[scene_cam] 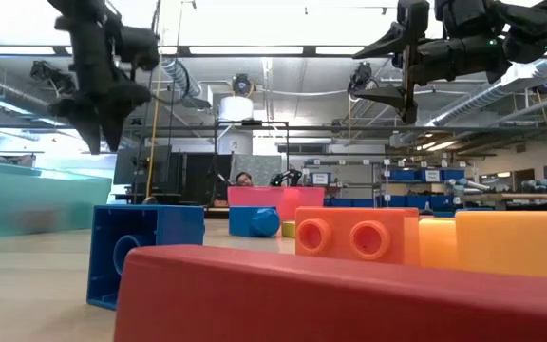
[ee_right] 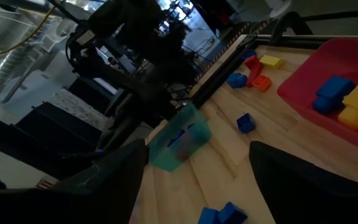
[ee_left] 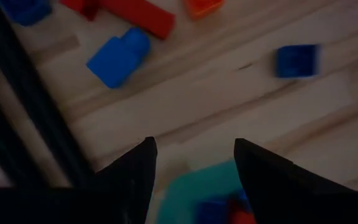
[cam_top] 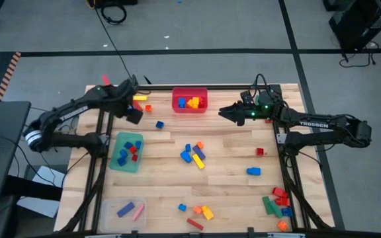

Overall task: Sort blocks by size
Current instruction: Put the blue 1 studded building block into the red bin

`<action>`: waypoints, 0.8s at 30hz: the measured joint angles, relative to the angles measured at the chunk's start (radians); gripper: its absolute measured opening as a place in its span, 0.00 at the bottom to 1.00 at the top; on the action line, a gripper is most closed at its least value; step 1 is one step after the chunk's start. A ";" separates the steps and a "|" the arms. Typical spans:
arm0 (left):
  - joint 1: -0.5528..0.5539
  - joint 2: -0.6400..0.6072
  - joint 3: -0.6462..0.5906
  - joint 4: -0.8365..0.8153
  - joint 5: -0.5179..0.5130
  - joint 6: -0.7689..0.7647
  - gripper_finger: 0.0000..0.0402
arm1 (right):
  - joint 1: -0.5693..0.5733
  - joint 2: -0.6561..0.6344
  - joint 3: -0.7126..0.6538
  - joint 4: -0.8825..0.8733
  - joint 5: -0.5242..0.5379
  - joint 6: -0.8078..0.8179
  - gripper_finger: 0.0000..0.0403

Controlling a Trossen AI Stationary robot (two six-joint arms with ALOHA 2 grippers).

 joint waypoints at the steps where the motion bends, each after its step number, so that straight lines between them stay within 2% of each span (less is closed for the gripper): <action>1: 0.025 0.025 0.000 -0.001 0.001 0.046 0.55 | 0.000 0.000 0.000 0.000 0.008 0.002 0.75; 5: 0.093 0.125 0.000 -0.003 0.010 0.219 0.55 | 0.000 0.000 0.000 0.000 0.046 0.002 0.75; 11: 0.105 0.238 0.000 -0.010 0.011 0.400 0.56 | 0.000 0.000 0.000 0.000 0.075 0.002 0.74; 17: 0.105 0.318 0.014 -0.011 -0.029 0.460 0.63 | 0.000 0.000 0.000 0.000 0.075 0.022 0.74; 24: 0.105 0.383 0.110 -0.008 -0.121 0.504 0.76 | 0.000 0.000 0.000 0.000 0.075 0.028 0.73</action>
